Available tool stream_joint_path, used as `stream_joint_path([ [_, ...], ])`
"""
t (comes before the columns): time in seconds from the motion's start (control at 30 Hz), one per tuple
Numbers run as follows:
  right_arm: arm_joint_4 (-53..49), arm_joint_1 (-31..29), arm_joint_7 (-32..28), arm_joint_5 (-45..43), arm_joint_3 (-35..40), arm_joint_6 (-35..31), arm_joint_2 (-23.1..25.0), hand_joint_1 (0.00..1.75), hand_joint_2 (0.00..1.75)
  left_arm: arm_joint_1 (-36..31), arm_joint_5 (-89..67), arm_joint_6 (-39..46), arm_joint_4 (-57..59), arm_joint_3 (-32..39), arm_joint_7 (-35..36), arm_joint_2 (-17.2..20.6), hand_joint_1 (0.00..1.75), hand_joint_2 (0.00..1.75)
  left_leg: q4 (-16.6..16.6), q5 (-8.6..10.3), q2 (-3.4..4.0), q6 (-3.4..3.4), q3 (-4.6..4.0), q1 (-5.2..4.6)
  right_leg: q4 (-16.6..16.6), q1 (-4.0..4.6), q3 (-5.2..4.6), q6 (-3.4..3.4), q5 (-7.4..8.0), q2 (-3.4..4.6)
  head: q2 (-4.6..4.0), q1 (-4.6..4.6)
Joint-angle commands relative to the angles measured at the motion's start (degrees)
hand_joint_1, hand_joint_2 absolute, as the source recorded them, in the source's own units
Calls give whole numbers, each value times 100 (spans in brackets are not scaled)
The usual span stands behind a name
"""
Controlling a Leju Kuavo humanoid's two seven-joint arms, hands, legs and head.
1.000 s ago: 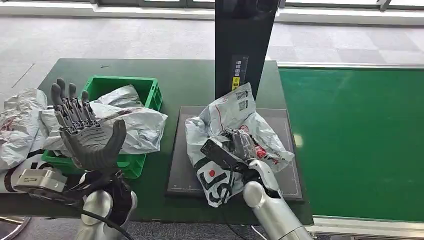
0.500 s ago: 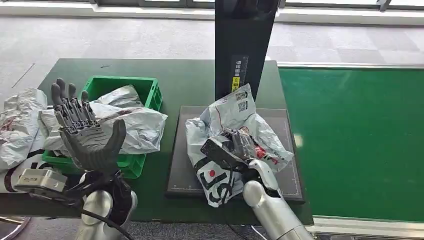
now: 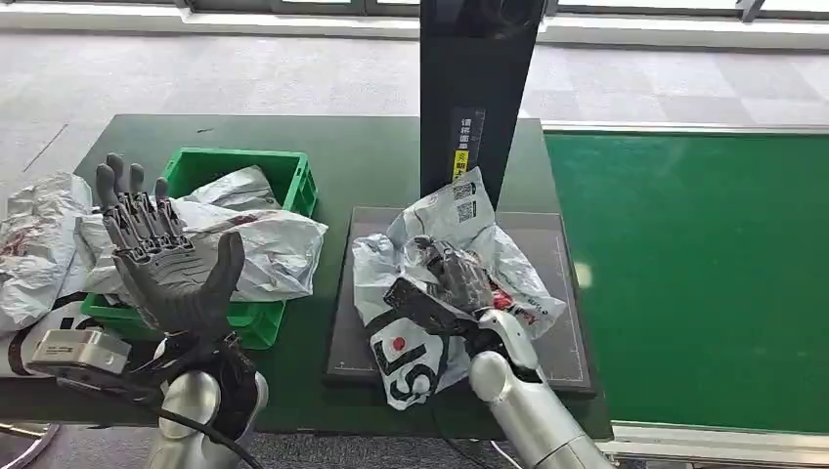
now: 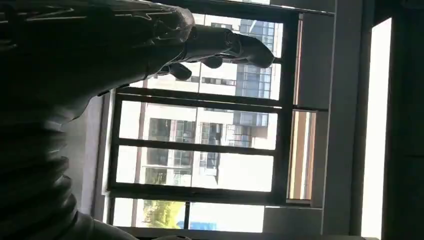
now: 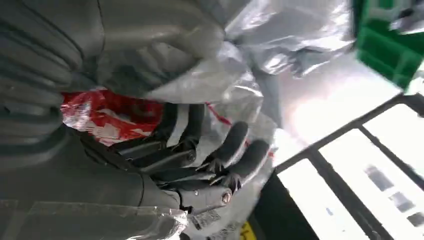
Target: Moved the parcel from conveyor to table for the left to box.
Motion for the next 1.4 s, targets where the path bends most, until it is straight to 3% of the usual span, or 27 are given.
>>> stream_joint_path([
  [0.03,-1430,161,-844,-848,40,-105,-321,0,175,-233,-34,68,319,-210,19,180,0,175,-1,2,-11,1,-1,0,-2,1,2,-1,-2,-12,0,0],
  [0.27,-2698,566,-747,-851,-250,-516,-448,0,175,-270,-201,151,499,-204,19,62,0,175,-1,2,-13,1,-1,0,-4,1,0,0,-3,-11,0,0],
  [0.57,-3032,752,-590,-790,-330,-382,-502,0,175,-183,-300,156,481,-210,19,17,0,175,-12,3,-10,1,12,2,-17,3,13,-2,0,-8,0,0],
  [0.7,-3703,1129,-924,-529,-596,-1427,-518,0,175,-204,-368,199,654,-165,27,-30,0,175,-4,1,-13,1,2,0,-8,1,2,0,-3,-9,0,0],
  [0.73,-4096,1323,-1050,-413,-739,-2084,-460,0,175,-333,-549,84,938,-229,317,11,0,175,-8,3,-21,1,6,1,-13,2,10,-1,-4,-19,0,0],
  [0.83,-4839,1628,-1107,-383,-910,-2596,-494,0,175,-515,-912,-261,1647,-311,705,-53,0,175,-8,4,-32,2,4,1,-12,2,11,0,-6,-29,0,-2],
  [1.33,-5098,1817,-1269,-612,-1167,-2883,-362,0,175,-607,-1802,-884,2815,-647,1035,-206,0,175,-20,-1,5,4,23,-4,-28,-3,21,-1,3,6,0,0],
  [1.4,-5301,2047,-1748,-645,-1532,-2964,-56,0,175,-550,-1973,-983,2955,-655,1126,-227,0,175,-13,-6,20,1,19,-6,-15,-6,9,-2,0,19,0,0],
])
